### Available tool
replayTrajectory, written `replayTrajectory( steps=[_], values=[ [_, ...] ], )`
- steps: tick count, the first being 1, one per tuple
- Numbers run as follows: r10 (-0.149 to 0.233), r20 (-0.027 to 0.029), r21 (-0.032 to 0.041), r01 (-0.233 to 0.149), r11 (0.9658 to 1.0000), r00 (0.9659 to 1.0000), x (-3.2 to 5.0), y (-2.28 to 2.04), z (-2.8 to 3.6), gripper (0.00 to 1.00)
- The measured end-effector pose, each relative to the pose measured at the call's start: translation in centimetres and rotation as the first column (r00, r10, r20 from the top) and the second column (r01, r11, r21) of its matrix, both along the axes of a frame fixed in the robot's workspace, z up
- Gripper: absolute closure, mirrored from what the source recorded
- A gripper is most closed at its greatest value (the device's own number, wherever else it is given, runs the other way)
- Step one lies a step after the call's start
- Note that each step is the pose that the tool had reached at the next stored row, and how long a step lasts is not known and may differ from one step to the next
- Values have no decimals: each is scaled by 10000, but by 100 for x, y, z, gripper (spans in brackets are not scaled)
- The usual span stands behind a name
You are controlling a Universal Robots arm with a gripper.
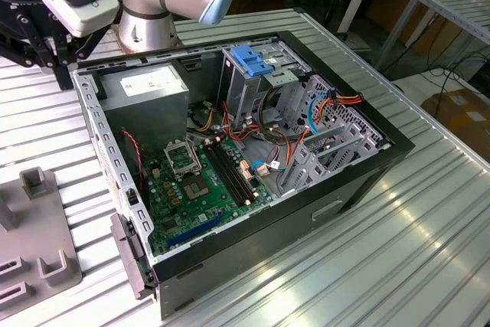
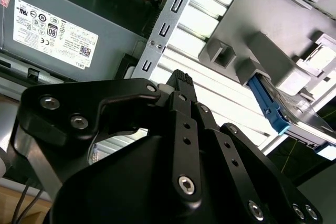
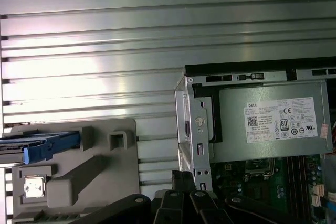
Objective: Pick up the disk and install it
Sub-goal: 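Reach for the disk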
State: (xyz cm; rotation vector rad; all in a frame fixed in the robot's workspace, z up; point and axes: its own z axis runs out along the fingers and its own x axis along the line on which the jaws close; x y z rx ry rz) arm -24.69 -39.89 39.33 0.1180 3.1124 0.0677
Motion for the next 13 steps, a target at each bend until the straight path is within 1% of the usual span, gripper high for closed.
replayTrajectory(
  steps=[13],
  values=[
    [0,0,1,0,10000,10000,-89,0,0,90]
  ],
)
